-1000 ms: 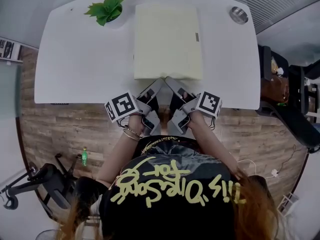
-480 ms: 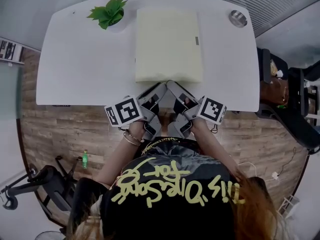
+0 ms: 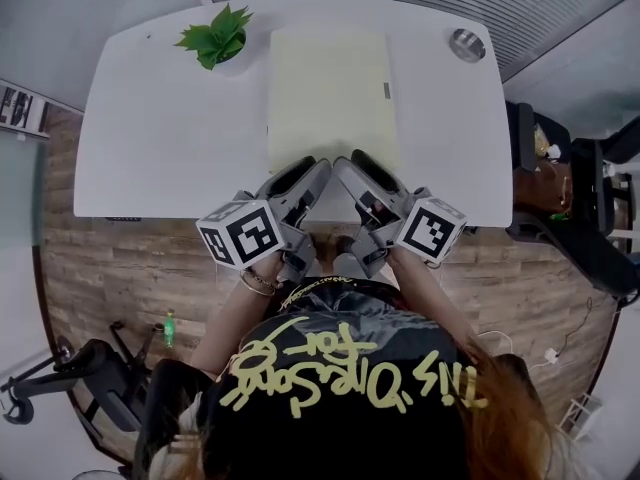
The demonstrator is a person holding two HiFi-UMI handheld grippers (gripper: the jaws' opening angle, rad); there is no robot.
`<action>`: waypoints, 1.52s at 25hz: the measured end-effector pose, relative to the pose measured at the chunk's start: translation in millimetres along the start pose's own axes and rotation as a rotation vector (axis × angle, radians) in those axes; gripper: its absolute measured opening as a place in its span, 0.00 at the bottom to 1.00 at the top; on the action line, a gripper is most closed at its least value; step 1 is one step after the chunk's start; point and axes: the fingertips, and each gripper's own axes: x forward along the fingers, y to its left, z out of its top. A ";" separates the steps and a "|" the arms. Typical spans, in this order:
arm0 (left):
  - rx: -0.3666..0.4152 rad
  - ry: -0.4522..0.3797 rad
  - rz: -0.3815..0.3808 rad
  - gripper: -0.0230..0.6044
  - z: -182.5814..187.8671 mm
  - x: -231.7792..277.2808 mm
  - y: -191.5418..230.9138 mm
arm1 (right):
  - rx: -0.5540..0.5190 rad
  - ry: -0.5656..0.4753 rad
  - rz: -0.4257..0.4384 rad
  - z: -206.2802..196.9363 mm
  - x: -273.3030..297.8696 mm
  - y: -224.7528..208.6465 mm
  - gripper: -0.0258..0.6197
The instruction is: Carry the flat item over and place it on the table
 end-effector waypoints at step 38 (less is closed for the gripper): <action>0.781 -0.365 0.107 0.12 102.2 -25.5 -99.7 | -1.007 -0.273 0.012 89.5 -19.4 115.1 0.31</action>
